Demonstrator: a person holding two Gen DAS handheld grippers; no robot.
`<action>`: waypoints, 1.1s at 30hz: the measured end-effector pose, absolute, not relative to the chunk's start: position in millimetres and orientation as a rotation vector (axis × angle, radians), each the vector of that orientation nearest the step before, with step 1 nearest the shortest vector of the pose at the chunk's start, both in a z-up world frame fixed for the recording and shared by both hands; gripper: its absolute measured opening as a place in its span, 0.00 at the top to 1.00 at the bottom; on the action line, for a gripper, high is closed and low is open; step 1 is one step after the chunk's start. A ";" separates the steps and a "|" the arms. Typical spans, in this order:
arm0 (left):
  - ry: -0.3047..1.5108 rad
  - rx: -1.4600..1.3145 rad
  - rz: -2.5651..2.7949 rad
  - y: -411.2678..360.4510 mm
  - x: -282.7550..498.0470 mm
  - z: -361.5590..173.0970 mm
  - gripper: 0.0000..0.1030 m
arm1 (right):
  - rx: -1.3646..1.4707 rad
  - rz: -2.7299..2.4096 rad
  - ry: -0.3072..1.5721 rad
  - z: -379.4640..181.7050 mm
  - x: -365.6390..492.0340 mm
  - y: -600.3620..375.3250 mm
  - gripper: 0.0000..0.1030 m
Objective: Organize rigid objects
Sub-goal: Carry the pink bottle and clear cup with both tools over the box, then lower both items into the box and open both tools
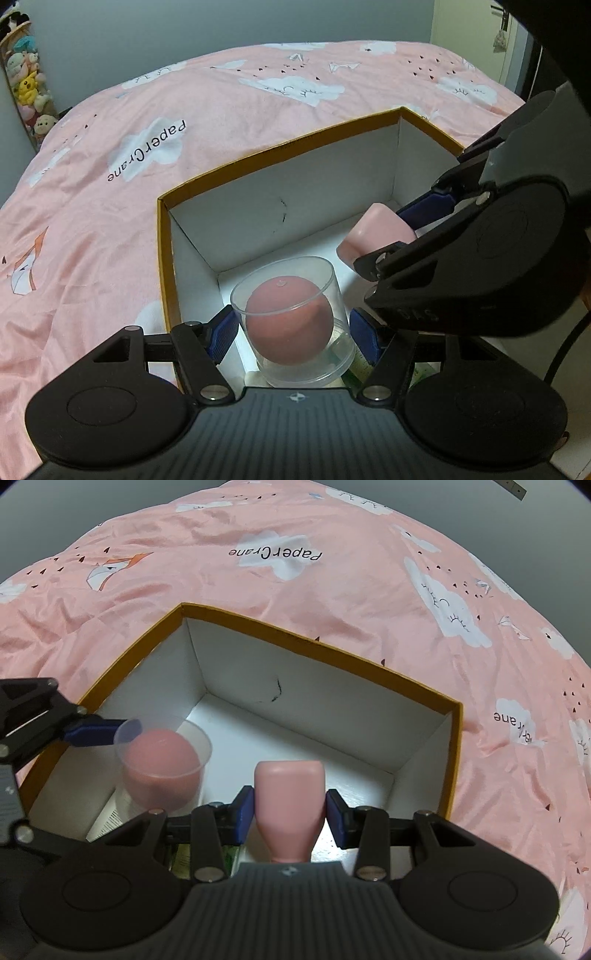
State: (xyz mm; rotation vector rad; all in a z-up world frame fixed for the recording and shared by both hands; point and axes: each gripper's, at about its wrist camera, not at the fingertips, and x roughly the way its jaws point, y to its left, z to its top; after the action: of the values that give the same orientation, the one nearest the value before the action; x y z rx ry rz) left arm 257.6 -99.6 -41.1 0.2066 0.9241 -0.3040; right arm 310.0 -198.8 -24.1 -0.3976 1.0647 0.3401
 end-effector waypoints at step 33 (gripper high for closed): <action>0.800 -0.049 -0.291 -32.4 233.9 0.4 0.30 | -0.263 0.338 1.105 -23.8 312.2 -199.5 0.60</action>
State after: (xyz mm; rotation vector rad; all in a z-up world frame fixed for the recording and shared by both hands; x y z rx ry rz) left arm 233.9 -32.4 0.4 -0.0489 0.7999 -0.2914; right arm 312.2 -199.5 -23.8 -0.2634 1.1052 0.3379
